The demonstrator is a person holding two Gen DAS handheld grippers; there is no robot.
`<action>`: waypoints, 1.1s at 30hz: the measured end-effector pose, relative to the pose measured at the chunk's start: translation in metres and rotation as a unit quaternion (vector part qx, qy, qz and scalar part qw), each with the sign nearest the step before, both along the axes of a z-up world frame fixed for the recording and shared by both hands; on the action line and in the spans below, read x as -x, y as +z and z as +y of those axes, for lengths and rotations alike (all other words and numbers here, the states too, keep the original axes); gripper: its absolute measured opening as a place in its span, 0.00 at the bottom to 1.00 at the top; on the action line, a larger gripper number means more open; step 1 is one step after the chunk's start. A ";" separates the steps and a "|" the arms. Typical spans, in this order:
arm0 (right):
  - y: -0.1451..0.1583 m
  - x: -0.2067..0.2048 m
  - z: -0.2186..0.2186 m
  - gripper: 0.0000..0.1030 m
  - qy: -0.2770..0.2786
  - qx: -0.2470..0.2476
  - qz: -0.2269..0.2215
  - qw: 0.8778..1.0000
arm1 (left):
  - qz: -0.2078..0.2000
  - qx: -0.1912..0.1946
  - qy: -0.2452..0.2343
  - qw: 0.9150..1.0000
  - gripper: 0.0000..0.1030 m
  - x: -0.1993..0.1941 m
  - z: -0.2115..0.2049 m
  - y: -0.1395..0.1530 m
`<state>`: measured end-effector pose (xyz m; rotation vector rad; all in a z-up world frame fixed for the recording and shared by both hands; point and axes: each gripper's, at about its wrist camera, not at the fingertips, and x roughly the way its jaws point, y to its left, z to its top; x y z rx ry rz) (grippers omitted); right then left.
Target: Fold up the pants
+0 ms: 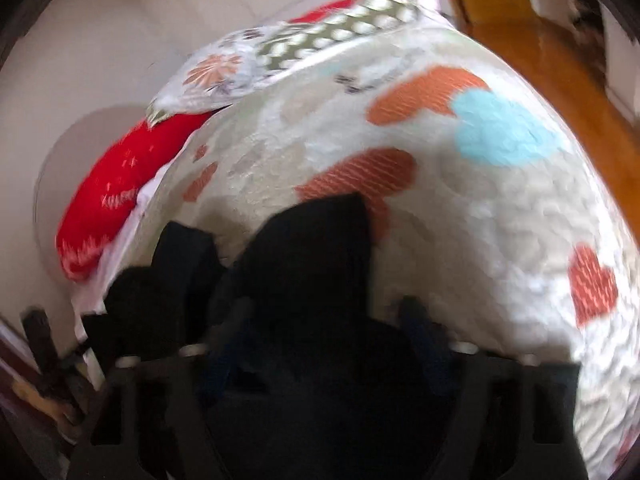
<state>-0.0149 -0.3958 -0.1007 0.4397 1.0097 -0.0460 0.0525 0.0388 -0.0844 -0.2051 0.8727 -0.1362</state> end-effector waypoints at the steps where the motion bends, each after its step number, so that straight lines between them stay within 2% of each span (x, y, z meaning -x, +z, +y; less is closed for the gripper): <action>1: 0.001 -0.003 0.000 0.10 0.007 -0.021 -0.005 1.000 | 0.001 0.001 0.000 1.000 0.38 0.000 0.000 0.000; 2: 0.006 -0.005 -0.002 0.09 0.010 -0.036 -0.017 0.999 | 0.002 0.003 0.001 1.000 0.38 0.000 0.000 0.001; 4: 0.019 -0.008 -0.001 0.07 0.014 -0.028 -0.040 0.999 | 0.001 0.006 0.001 1.000 0.38 0.000 0.001 0.001; 7: 0.045 -0.022 -0.004 0.06 0.010 -0.071 -0.090 0.993 | 0.002 0.011 0.002 1.000 0.38 -0.001 0.003 0.000; 9: 0.063 -0.043 0.002 0.06 0.017 -0.068 -0.117 0.991 | 0.003 0.011 0.003 1.000 0.38 -0.002 0.003 0.000; 11: 0.072 -0.066 0.013 0.00 0.030 -0.069 -0.128 0.989 | 0.004 0.008 0.003 1.000 0.38 -0.003 0.003 -0.001; 14: 0.064 -0.120 0.039 0.00 0.074 -0.075 -0.115 0.988 | 0.005 0.006 0.004 1.000 0.39 -0.004 0.002 -0.001; 16: 0.045 -0.148 0.051 0.00 0.078 -0.046 -0.075 0.993 | 0.006 0.007 0.007 1.000 0.39 -0.005 0.001 -0.001; 17: 0.035 -0.158 0.054 0.06 0.073 -0.032 -0.046 0.996 | 0.006 0.008 0.007 1.000 0.39 -0.006 0.001 -0.001; 19: 0.035 -0.153 0.053 0.07 0.068 -0.021 -0.036 0.997 | 0.006 0.007 0.004 1.000 0.39 -0.005 0.001 0.000; 21: 0.046 -0.128 0.046 0.27 0.071 -0.004 -0.052 0.996 | 0.004 0.010 0.000 1.000 0.39 -0.005 0.004 -0.002; 22: 0.052 -0.110 0.039 0.51 0.064 0.006 -0.056 0.996 | 0.004 0.012 0.000 1.000 0.40 -0.005 0.005 -0.003; 23: 0.055 -0.093 0.029 0.66 0.049 0.021 -0.057 0.997 | 0.004 0.015 0.001 1.000 0.40 -0.006 0.006 -0.003; 26: 0.047 -0.064 0.008 0.67 0.019 0.038 -0.035 0.999 | 0.000 0.013 0.001 1.000 0.41 -0.006 0.005 -0.004; 31: 0.010 -0.077 0.005 0.65 0.018 -0.004 -0.004 1.000 | 0.003 0.009 0.006 1.000 0.42 -0.005 0.003 -0.003; 32: 0.002 -0.083 0.007 0.59 0.022 -0.014 0.001 1.000 | 0.004 0.009 0.007 1.000 0.42 -0.005 0.002 -0.003; 33: -0.009 -0.091 0.010 0.37 0.025 -0.023 0.009 0.999 | 0.005 0.010 0.007 1.000 0.42 -0.005 0.002 -0.002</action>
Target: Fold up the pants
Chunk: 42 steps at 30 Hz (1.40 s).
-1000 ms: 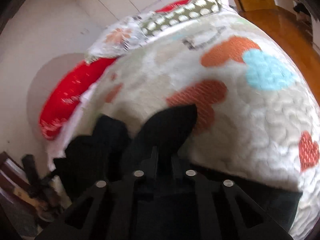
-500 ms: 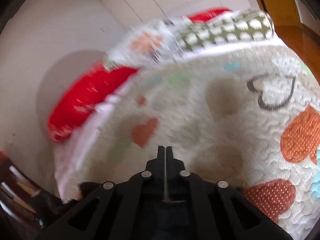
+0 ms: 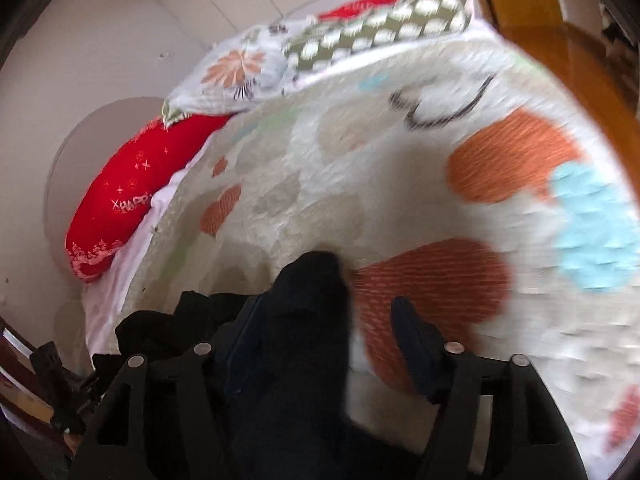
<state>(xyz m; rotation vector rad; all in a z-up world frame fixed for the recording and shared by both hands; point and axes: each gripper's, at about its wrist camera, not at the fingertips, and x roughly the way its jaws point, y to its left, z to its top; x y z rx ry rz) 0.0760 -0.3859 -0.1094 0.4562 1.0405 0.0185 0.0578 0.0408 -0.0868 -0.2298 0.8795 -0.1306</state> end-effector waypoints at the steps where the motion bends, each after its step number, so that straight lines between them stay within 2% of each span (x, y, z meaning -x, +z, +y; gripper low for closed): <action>1: -0.008 -0.006 0.004 0.19 0.007 -0.001 0.003 1.000 | 0.001 0.001 0.001 1.000 0.42 0.000 0.000 0.000; 2: -0.014 -0.010 0.008 0.08 0.012 0.008 0.010 1.000 | 0.003 0.004 0.002 1.000 0.42 0.000 0.001 0.001; 3: -0.015 -0.010 0.009 0.08 0.009 0.011 0.014 1.000 | 0.004 0.006 0.002 1.000 0.42 0.000 0.002 0.001; 5: 0.003 0.006 0.006 0.08 0.000 0.004 -0.012 1.000 | 0.001 0.011 0.002 1.000 0.42 0.003 0.004 0.003; 8: 0.061 0.071 -0.013 0.08 -0.041 0.023 -0.084 0.995 | 0.000 0.017 0.001 1.000 0.42 0.007 0.009 0.004; 11: 0.098 0.149 -0.028 0.08 -0.089 0.041 -0.125 0.987 | -0.003 0.026 0.002 1.000 0.42 0.012 0.014 0.004; 12: 0.102 0.180 -0.033 0.08 -0.110 0.043 -0.125 0.985 | -0.004 0.025 0.001 1.000 0.42 0.013 0.015 0.004; 14: 0.094 0.212 -0.038 0.08 -0.130 0.048 -0.105 0.985 | -0.004 0.026 -0.002 1.000 0.42 0.017 0.017 0.004; 16: 0.066 0.232 -0.040 0.08 -0.141 0.051 -0.054 0.987 | -0.004 0.029 -0.002 1.000 0.42 0.023 0.021 0.003; 18: 0.038 0.238 -0.039 0.08 -0.144 0.053 -0.014 0.988 | 0.000 0.031 0.001 1.000 0.42 0.028 0.023 0.003; 21: 0.036 0.239 -0.034 0.12 -0.144 0.062 -0.026 0.987 | 0.005 0.054 0.007 0.999 0.48 0.039 0.032 0.009; 23: 0.043 0.238 -0.036 0.12 -0.138 0.060 -0.034 0.988 | -0.007 0.066 0.012 0.998 0.68 0.047 0.039 0.017; 26: 0.045 0.236 -0.037 0.12 -0.132 0.056 -0.032 0.989 | -0.030 0.093 0.025 0.995 0.79 0.060 0.051 0.028; 29: 0.041 0.238 -0.039 0.13 -0.138 0.040 -0.032 0.989 | -0.023 0.129 0.025 0.991 0.82 0.062 0.054 0.028; 32: 0.036 0.242 -0.042 0.15 -0.148 0.021 -0.034 0.988 | -0.017 0.130 0.021 0.991 0.82 0.061 0.045 0.025; 38: 0.036 0.241 -0.043 0.29 -0.150 0.001 -0.036 0.988 | 0.005 0.138 0.050 0.989 0.83 0.051 0.032 0.013; 42: 0.037 0.236 -0.037 0.29 -0.144 0.020 -0.039 0.989 | 0.008 0.157 0.058 0.986 0.83 0.041 0.022 0.018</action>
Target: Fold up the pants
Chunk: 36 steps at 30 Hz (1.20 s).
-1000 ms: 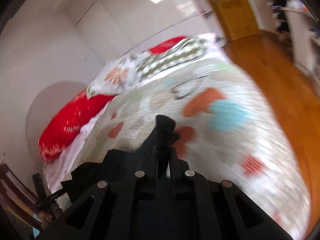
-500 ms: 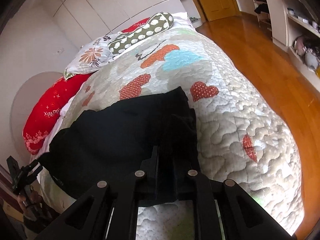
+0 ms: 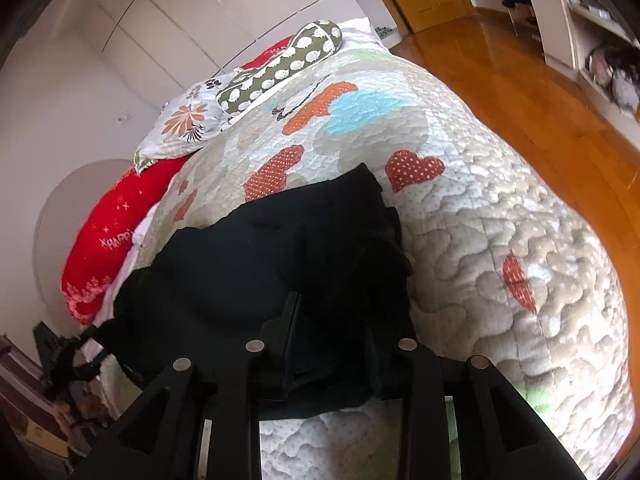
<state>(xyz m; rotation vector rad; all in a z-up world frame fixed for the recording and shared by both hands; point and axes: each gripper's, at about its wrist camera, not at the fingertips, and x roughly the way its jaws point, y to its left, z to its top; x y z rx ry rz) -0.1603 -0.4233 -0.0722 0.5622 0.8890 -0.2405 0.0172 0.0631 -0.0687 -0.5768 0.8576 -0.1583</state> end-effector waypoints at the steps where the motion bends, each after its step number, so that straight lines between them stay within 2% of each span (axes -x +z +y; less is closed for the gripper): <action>1: 0.000 -0.001 0.001 0.29 0.001 0.004 0.001 1.000 | -0.003 0.003 0.000 1.000 0.83 -0.001 -0.002 0.002; 6: -0.003 0.001 -0.001 0.29 -0.005 -0.011 -0.001 1.000 | -0.004 -0.001 0.000 1.000 0.83 0.012 -0.002 0.005; 10: -0.002 0.000 0.003 0.33 0.006 -0.002 0.004 1.000 | 0.003 0.044 0.014 0.999 0.86 0.022 0.005 0.000; 12: -0.002 -0.001 0.003 0.35 0.007 -0.008 0.002 1.000 | 0.012 0.062 0.007 0.998 0.88 0.021 -0.002 -0.006; 17: -0.002 -0.001 0.002 0.35 0.009 -0.012 0.001 1.000 | 0.004 0.047 0.002 0.999 0.89 0.012 -0.012 -0.003; 21: -0.002 0.000 0.001 0.36 0.004 -0.020 -0.002 1.000 | 0.013 0.083 0.025 0.996 0.90 0.007 -0.004 -0.003; 23: -0.002 0.000 0.001 0.36 0.006 -0.019 -0.001 1.000 | 0.012 0.089 0.024 0.996 0.91 0.014 -0.003 0.000; 26: -0.002 -0.002 0.002 0.40 0.012 -0.014 0.002 1.000 | 0.003 0.099 0.010 0.995 0.99 0.024 -0.007 -0.002; 29: -0.002 -0.005 0.003 0.44 0.016 -0.013 0.002 1.000 | 0.015 0.088 -0.002 0.996 0.99 0.018 -0.018 -0.010; 31: -0.003 -0.006 0.004 0.45 0.020 -0.011 0.002 1.000 | 0.018 0.063 0.014 0.998 0.99 0.009 -0.019 -0.014; 34: -0.003 -0.006 0.003 0.44 0.023 -0.012 0.001 1.000 | 0.020 0.068 0.036 0.997 0.99 0.004 -0.013 -0.015; 36: -0.004 -0.005 0.000 0.44 0.020 -0.016 -0.003 1.000 | 0.021 0.056 0.043 0.997 0.99 0.003 -0.014 -0.015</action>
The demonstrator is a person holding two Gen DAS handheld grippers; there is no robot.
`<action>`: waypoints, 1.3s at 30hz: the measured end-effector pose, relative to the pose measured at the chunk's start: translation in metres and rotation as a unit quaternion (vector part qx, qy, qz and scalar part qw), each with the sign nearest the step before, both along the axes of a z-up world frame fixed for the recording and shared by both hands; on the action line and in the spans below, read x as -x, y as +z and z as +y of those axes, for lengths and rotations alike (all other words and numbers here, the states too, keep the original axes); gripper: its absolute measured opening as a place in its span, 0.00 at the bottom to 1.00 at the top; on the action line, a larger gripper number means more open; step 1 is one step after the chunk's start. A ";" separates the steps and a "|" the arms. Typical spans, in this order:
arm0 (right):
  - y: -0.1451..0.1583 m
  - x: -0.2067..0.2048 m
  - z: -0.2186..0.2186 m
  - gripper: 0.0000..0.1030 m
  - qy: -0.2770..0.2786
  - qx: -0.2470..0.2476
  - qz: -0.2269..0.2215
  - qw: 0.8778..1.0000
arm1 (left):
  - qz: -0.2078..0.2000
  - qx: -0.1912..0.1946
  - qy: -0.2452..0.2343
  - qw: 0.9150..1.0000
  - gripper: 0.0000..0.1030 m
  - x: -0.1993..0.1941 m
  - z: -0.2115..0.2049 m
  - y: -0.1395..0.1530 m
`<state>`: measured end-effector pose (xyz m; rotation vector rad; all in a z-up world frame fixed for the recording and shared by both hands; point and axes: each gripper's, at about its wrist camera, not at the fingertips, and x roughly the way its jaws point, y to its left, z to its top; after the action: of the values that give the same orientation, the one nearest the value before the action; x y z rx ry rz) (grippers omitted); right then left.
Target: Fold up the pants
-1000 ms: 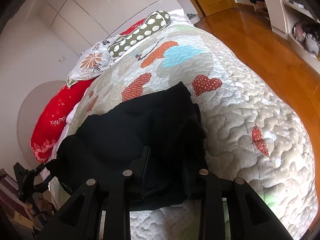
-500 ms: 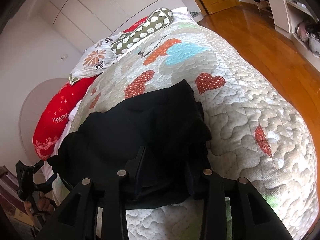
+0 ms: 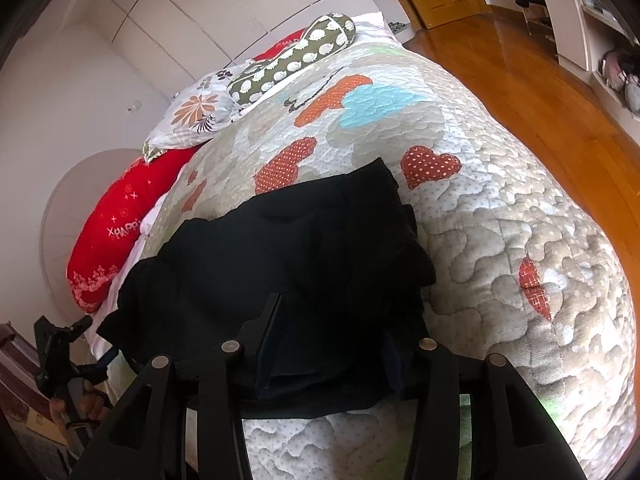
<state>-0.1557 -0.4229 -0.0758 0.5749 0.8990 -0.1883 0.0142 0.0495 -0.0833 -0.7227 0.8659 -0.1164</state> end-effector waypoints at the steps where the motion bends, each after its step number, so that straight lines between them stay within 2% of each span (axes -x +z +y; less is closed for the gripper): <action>1: 0.000 0.000 -0.001 0.44 -0.002 0.002 -0.002 1.000 | 0.001 -0.010 0.003 1.000 0.99 -0.003 0.000 0.000; 2: 0.000 0.000 0.000 0.42 -0.003 0.007 -0.003 1.000 | 0.000 -0.015 0.006 1.000 0.98 -0.006 0.001 0.000; 3: 0.000 -0.001 0.001 0.34 -0.001 0.014 -0.002 1.000 | -0.002 -0.016 0.008 1.000 0.97 -0.006 0.000 0.000; 4: 0.002 -0.002 0.004 0.28 0.005 0.033 0.002 0.999 | -0.006 -0.016 0.011 1.000 0.91 -0.011 0.000 0.001; 5: 0.005 -0.003 0.008 0.14 0.015 0.053 0.006 0.998 | -0.012 -0.016 0.009 1.000 0.70 -0.013 0.000 0.003; 6: 0.008 -0.004 0.010 0.10 0.020 0.060 0.004 0.998 | -0.017 -0.018 0.000 1.000 0.53 -0.016 -0.002 0.005; 7: 0.011 -0.003 0.009 0.10 0.022 0.054 -0.002 0.998 | -0.012 -0.031 -0.014 0.999 0.17 -0.026 -0.006 0.007; 8: 0.015 -0.001 0.010 0.09 0.024 0.047 -0.012 0.999 | -0.009 -0.039 -0.017 0.999 0.07 -0.027 -0.008 0.008; 11: 0.032 0.006 0.016 0.09 0.033 0.055 -0.027 0.998 | -0.035 -0.043 -0.026 0.998 0.07 -0.026 -0.008 0.019; 15: 0.048 0.019 0.025 0.09 0.050 0.065 -0.033 0.996 | -0.063 -0.056 -0.030 0.996 0.07 -0.004 0.007 0.030; 18: 0.036 0.020 0.018 0.10 0.041 0.070 -0.008 0.997 | -0.040 -0.078 -0.027 0.996 0.08 0.009 0.016 0.012; 21: 0.004 0.014 0.004 0.13 0.020 0.054 0.044 0.997 | 0.023 -0.080 -0.023 0.996 0.11 0.005 0.021 -0.024; 22: 0.002 0.016 0.002 0.14 0.013 0.044 0.038 0.998 | 0.030 -0.085 -0.020 0.996 0.16 0.006 0.022 -0.027; 24: 0.009 0.022 -0.002 0.23 0.003 0.028 0.031 0.999 | 0.024 -0.086 -0.018 0.996 0.20 0.013 0.024 -0.024; 26: 0.025 0.027 -0.007 0.42 -0.015 0.054 0.034 0.998 | 0.013 -0.118 -0.004 0.993 0.35 0.020 0.025 -0.009; 27: 0.035 0.030 -0.010 0.42 -0.025 0.073 0.036 0.996 | 0.002 -0.135 0.005 0.991 0.37 0.024 0.027 -0.001; 29: 0.051 0.031 -0.011 0.42 -0.032 0.096 0.029 0.994 | -0.019 -0.155 0.023 0.987 0.50 0.032 0.030 0.015; 31: 0.065 0.023 -0.005 0.43 -0.015 0.096 0.004 0.995 | -0.035 -0.166 0.039 0.985 0.53 0.037 0.031 0.028; 33: 0.068 0.004 0.009 0.49 0.019 0.089 -0.010 0.996 | -0.044 -0.170 0.038 0.984 0.53 0.033 0.026 0.036; 36: 0.057 -0.041 0.042 0.49 0.078 0.091 -0.006 0.993 | -0.045 -0.169 0.025 0.984 0.56 0.028 0.017 0.035; 39: 0.038 -0.099 0.075 0.49 0.130 0.065 -0.015 0.989 | -0.037 -0.183 0.008 0.982 0.57 0.010 0.000 0.028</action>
<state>-0.0565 -0.3475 -0.0376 0.3348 0.9166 -0.0014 0.0039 0.0492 -0.0556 -0.3782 0.7816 0.0310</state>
